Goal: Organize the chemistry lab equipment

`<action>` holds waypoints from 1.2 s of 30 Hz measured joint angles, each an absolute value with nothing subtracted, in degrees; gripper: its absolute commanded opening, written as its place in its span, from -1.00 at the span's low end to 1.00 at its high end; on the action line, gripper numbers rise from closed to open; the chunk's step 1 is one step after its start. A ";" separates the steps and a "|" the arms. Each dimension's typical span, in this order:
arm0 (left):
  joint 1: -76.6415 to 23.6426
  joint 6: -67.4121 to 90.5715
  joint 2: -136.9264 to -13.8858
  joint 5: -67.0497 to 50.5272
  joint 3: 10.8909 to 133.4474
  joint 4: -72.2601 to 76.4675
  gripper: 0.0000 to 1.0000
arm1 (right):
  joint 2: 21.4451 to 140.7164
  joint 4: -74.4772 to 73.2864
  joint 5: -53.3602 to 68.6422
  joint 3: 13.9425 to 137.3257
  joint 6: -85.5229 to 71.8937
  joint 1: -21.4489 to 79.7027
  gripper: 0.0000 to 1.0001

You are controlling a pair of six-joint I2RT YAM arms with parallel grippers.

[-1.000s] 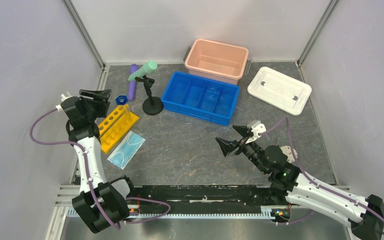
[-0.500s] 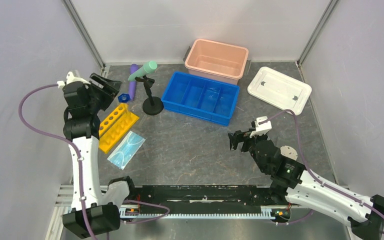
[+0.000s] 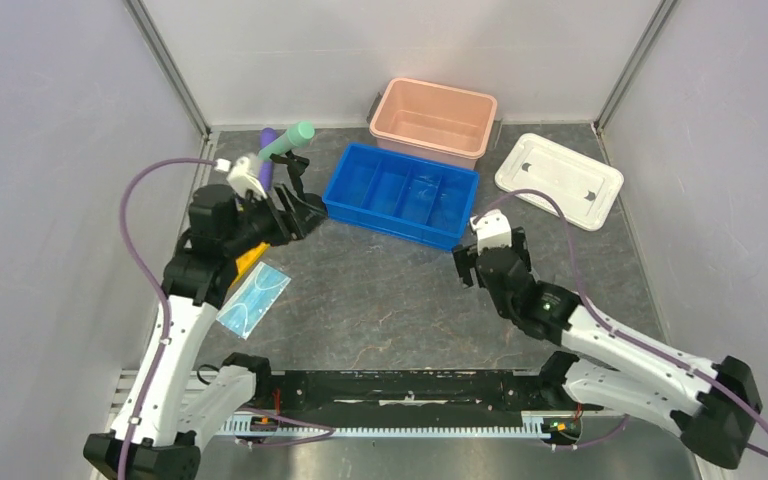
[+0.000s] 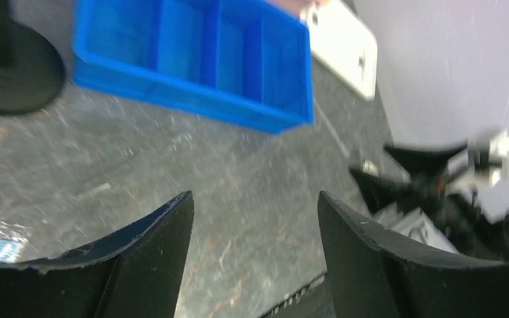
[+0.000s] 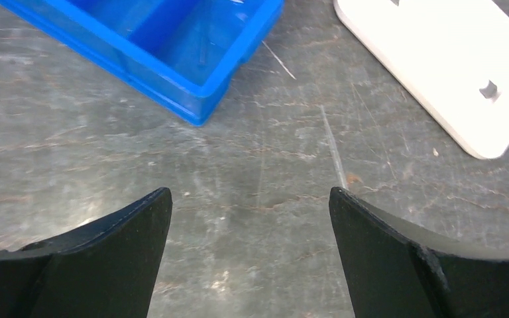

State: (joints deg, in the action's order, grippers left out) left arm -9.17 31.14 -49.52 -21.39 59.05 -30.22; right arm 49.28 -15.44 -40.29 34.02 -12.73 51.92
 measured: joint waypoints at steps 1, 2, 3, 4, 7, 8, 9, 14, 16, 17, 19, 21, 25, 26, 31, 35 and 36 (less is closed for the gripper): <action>-10.39 30.52 -49.39 -21.93 57.63 -29.87 0.49 | 50.96 -15.62 -39.03 34.65 -12.34 49.95 0.81; -11.97 29.82 -49.43 -23.03 55.61 -29.41 0.49 | 52.88 -15.79 -37.36 35.33 -11.86 47.29 0.78; -12.86 29.30 -49.67 -23.66 54.37 -29.41 0.50 | 54.52 -15.97 -35.81 35.88 -11.51 44.71 0.76; -13.80 28.53 -50.11 -24.56 52.99 -29.36 0.51 | 56.47 -16.25 -34.06 36.51 -11.03 41.56 0.73; -16.29 25.96 -51.07 -25.74 49.76 -29.41 0.56 | 61.23 -16.93 -29.91 38.00 -9.72 34.50 0.49; -16.95 25.32 -51.09 -25.74 49.10 -29.41 0.57 | 62.39 -17.04 -28.82 38.37 -9.30 32.82 0.37; -17.91 24.62 -51.03 -25.71 48.21 -29.10 0.57 | 63.77 -16.99 -27.22 38.76 -8.75 30.55 0.28; -20.49 22.33 -51.79 -25.52 47.53 -28.18 0.59 | 69.43 -15.79 -20.51 39.55 -7.44 20.67 0.10; -21.37 21.65 -52.10 -24.95 47.55 -28.18 0.59 | 71.79 -15.25 -18.48 39.66 -7.01 16.91 0.09; -21.74 21.47 -52.18 -24.62 47.55 -28.18 0.60 | 72.93 -15.03 -17.72 39.81 -6.70 15.46 0.09; -22.63 21.04 -52.38 -24.05 47.57 -28.21 0.60 | 75.75 -15.05 -16.01 40.58 -5.76 12.36 0.09; -23.33 20.40 -52.77 -23.88 47.62 -28.21 0.61 | 77.82 -15.07 -14.37 41.32 -4.91 10.22 0.09; -24.18 19.99 -54.33 -23.75 47.81 -28.21 0.62 | 81.14 -14.31 -10.79 42.52 -3.44 7.29 0.08; -24.25 19.97 -54.72 -23.66 47.86 -28.21 0.62 | 81.73 -14.06 -10.11 42.59 -3.18 6.87 0.08; -24.25 19.73 -55.13 -22.68 47.99 -28.38 0.65 | 85.32 -13.19 -7.68 42.74 -2.22 5.30 0.06; -24.25 19.20 -55.13 -21.87 48.12 -28.62 0.65 | 87.15 -12.43 -6.52 42.85 -1.91 5.13 -0.23; -24.25 19.09 -55.13 -21.47 48.16 -28.62 0.65 | 87.39 -12.08 -6.46 42.94 -1.74 5.13 -0.33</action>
